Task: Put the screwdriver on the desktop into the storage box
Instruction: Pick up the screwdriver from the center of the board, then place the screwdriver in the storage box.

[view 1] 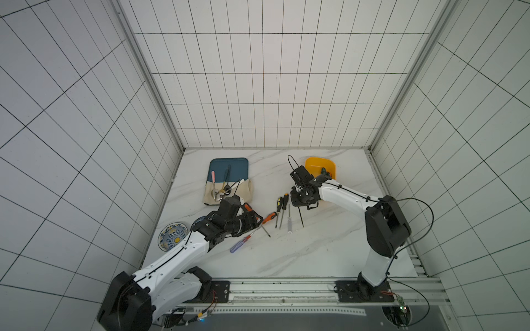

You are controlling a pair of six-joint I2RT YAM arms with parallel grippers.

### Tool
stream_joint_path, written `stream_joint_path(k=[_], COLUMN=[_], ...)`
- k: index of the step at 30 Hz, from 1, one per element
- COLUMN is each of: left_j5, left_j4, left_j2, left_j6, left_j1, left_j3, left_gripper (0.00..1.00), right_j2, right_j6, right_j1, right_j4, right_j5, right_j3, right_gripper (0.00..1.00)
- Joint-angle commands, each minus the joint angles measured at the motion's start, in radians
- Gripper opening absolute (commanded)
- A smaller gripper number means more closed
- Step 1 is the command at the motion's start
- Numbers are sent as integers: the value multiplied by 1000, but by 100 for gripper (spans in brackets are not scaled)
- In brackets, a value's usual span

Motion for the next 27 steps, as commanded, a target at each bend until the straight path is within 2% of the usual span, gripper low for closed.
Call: stream_joint_path(k=[1,14,21,27], left_j5=[-28,-30,-21,-30], left_j4=[56,100,102,99], left_j2=[28,71,80,48], left_j6=[-8,21,23,20], left_j1=[-35,-106,-113,-113], left_j3=[46,81,73,49], left_gripper=[76,75,75,76], right_j2=[-60,-149,-147,-85], right_j6=[-16,-39,-56,-74], right_j1=[9,-60,-158,-254], right_j4=[-26,-73,-84,-134], right_j5=[14,12,0,-4], right_j3=[-20,37,106,212], right_gripper=[12,12,13,13])
